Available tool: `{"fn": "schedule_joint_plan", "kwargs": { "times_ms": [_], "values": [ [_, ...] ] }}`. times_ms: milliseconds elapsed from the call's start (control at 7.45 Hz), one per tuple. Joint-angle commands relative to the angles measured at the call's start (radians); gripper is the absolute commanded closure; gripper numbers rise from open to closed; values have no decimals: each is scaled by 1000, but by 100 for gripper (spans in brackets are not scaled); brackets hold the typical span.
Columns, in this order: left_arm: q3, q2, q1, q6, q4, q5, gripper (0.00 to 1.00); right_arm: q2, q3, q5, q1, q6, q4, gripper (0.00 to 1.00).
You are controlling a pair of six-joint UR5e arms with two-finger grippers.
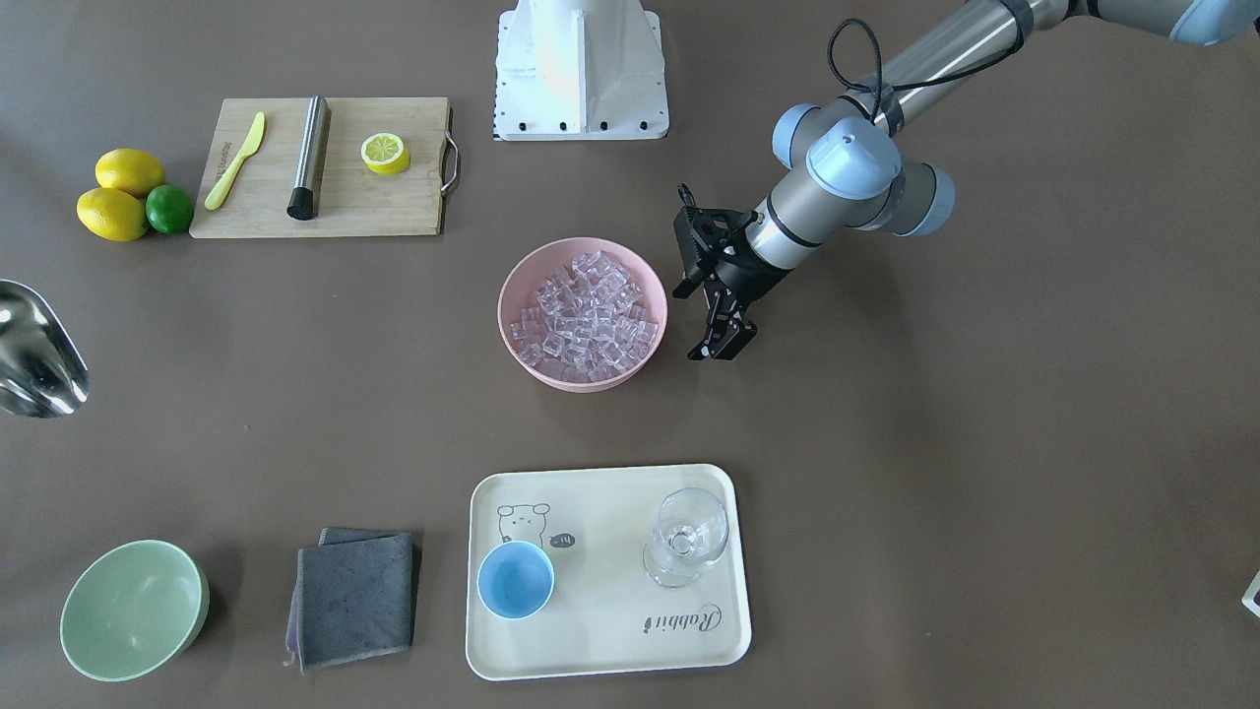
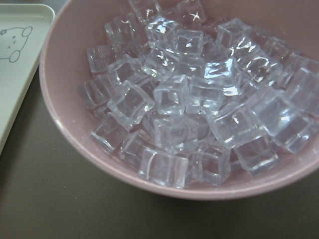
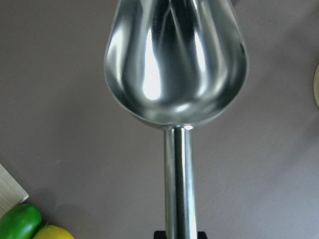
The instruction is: Put ice in cup with scoop
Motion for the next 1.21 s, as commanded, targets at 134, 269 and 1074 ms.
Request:
{"fn": "schedule_joint_plan", "kwargs": {
  "times_ms": [134, 269, 1074],
  "values": [
    [42, -2, 5, -29, -66, 2, 1, 193, 89, -207, -132, -207, -286, 100],
    [41, -4, 5, -34, -66, 0, 1, 272, 121, -290, -182, -258, -396, 100],
    [41, -18, 25, -34, -68, 0, 1, 585, 198, -367, -362, -302, -846, 100]
  ]
}}
